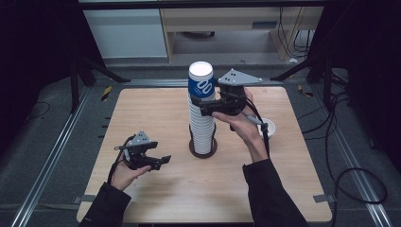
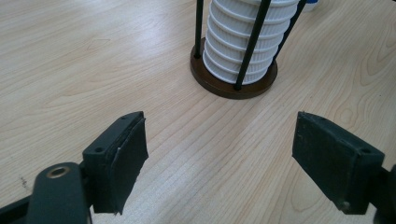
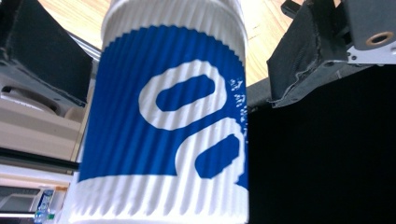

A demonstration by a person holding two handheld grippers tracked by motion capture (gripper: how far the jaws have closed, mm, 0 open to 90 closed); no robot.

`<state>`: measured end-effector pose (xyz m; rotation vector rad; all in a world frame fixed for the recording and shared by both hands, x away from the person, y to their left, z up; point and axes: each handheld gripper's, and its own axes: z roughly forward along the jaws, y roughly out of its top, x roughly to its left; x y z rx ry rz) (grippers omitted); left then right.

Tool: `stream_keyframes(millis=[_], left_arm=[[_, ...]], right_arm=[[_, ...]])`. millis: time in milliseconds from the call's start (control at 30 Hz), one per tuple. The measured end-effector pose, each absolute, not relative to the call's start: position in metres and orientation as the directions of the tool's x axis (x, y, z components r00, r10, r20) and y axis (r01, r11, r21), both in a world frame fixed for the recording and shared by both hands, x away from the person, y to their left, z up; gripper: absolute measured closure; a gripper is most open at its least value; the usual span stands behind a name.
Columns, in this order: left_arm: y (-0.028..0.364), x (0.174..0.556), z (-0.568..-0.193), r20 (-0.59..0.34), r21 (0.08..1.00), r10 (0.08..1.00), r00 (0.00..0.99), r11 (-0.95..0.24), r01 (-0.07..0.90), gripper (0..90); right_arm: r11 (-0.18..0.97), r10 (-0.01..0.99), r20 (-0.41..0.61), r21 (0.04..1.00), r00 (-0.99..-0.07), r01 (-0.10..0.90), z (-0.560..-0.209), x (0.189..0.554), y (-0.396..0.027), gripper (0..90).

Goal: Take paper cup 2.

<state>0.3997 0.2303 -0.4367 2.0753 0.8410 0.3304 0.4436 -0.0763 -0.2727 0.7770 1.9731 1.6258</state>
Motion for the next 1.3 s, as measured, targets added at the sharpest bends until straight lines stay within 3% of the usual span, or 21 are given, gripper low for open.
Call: stream_keyframes(millis=[533,1300], left_arm=[[0.228,0.399,-0.437,-0.064,0.791,0.663,0.746,-0.422,0.443,17.3],[0.229,0.399,-0.437,-0.067,0.793,0.665,0.744,-0.417,0.444,17.4]], right_arm=[[0.141,0.684,0.002,0.981,-0.729,0.135,-0.281,0.459,-0.064,16.5],[0.150,0.682,-0.017,0.982,-0.732,0.118,-0.268,0.454,-0.068,19.1]])
